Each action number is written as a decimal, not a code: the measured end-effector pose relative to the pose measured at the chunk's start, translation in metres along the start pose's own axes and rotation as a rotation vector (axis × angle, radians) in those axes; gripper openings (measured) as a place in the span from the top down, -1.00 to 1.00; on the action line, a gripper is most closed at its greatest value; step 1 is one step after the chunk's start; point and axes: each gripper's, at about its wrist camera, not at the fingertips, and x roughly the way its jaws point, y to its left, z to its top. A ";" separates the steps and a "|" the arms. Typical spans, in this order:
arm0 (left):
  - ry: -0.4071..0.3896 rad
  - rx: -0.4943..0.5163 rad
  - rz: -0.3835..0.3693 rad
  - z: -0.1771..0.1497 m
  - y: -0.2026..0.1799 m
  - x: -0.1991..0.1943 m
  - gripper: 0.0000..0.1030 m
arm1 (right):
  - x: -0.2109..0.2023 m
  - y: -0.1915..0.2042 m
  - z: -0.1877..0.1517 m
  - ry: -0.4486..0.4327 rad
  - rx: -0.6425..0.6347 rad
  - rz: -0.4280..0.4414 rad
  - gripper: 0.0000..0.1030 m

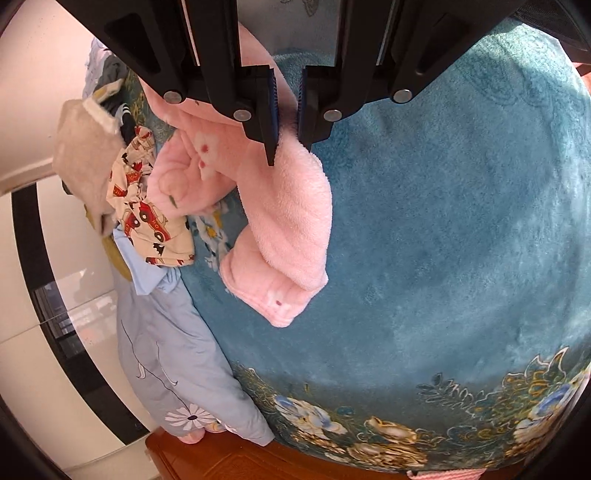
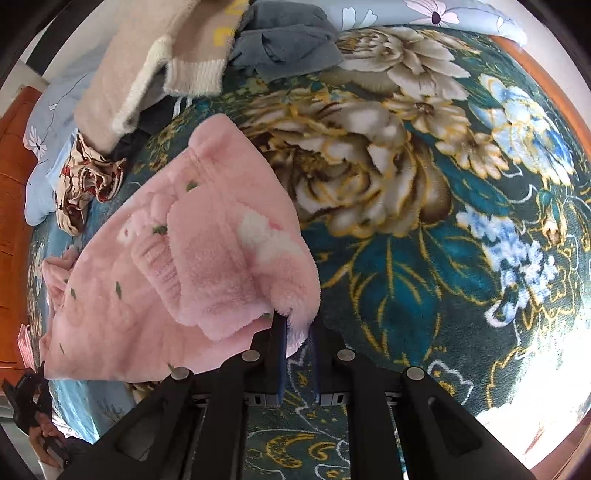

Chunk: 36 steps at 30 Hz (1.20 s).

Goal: Fold clothes

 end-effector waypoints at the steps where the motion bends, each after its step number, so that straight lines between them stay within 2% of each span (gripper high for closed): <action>1: -0.004 -0.001 -0.001 0.000 0.000 -0.001 0.82 | -0.006 0.004 0.003 -0.014 -0.017 -0.007 0.61; 4: -0.016 -0.001 -0.006 0.000 0.000 -0.003 0.82 | -0.028 0.021 0.008 -0.092 -0.109 -0.074 0.16; 6: -0.019 0.000 -0.009 -0.001 -0.001 -0.003 0.82 | -0.042 0.037 0.011 -0.155 -0.194 -0.119 0.13; 8: -0.017 -0.008 -0.010 -0.001 0.001 -0.004 0.82 | -0.042 0.057 0.013 -0.173 -0.283 -0.087 0.12; 12: -0.016 -0.032 -0.022 -0.002 0.005 -0.007 0.82 | -0.003 0.094 0.013 -0.078 -0.380 -0.005 0.12; 17: -0.022 -0.022 -0.031 -0.003 0.002 -0.008 0.82 | 0.040 0.111 0.016 -0.031 -0.407 -0.096 0.12; 18: -0.024 -0.020 -0.035 -0.003 0.002 -0.008 0.82 | 0.044 0.113 0.017 -0.028 -0.417 -0.121 0.14; 19: -0.028 -0.020 -0.047 -0.003 0.002 -0.009 0.82 | 0.044 0.115 0.019 -0.029 -0.423 -0.137 0.36; 20: -0.034 -0.019 -0.059 -0.003 0.001 -0.011 0.82 | 0.043 0.116 0.021 -0.031 -0.425 -0.145 0.41; 22: -0.060 -0.015 -0.099 -0.002 0.000 -0.017 0.82 | 0.026 0.115 0.027 -0.058 -0.406 -0.110 0.61; 24: -0.087 -0.006 -0.131 -0.003 -0.003 -0.026 0.82 | -0.006 0.113 0.032 -0.124 -0.386 -0.055 0.66; 28: -0.110 -0.019 -0.123 -0.002 -0.002 -0.034 0.82 | -0.090 0.100 0.029 -0.302 -0.377 0.019 0.72; 30: -0.090 -0.062 -0.124 -0.001 0.004 -0.031 0.82 | -0.120 0.088 0.017 -0.362 -0.395 -0.007 0.77; 32: -0.054 -0.115 -0.129 -0.001 0.013 -0.025 0.82 | -0.131 0.067 0.002 -0.377 -0.423 -0.073 0.80; 34: -0.019 -0.158 -0.131 -0.002 0.018 -0.019 0.82 | -0.113 0.039 -0.013 -0.322 -0.434 -0.175 0.81; 36: 0.003 -0.178 -0.128 -0.004 0.021 -0.017 0.77 | -0.082 0.004 -0.028 -0.229 -0.406 -0.280 0.81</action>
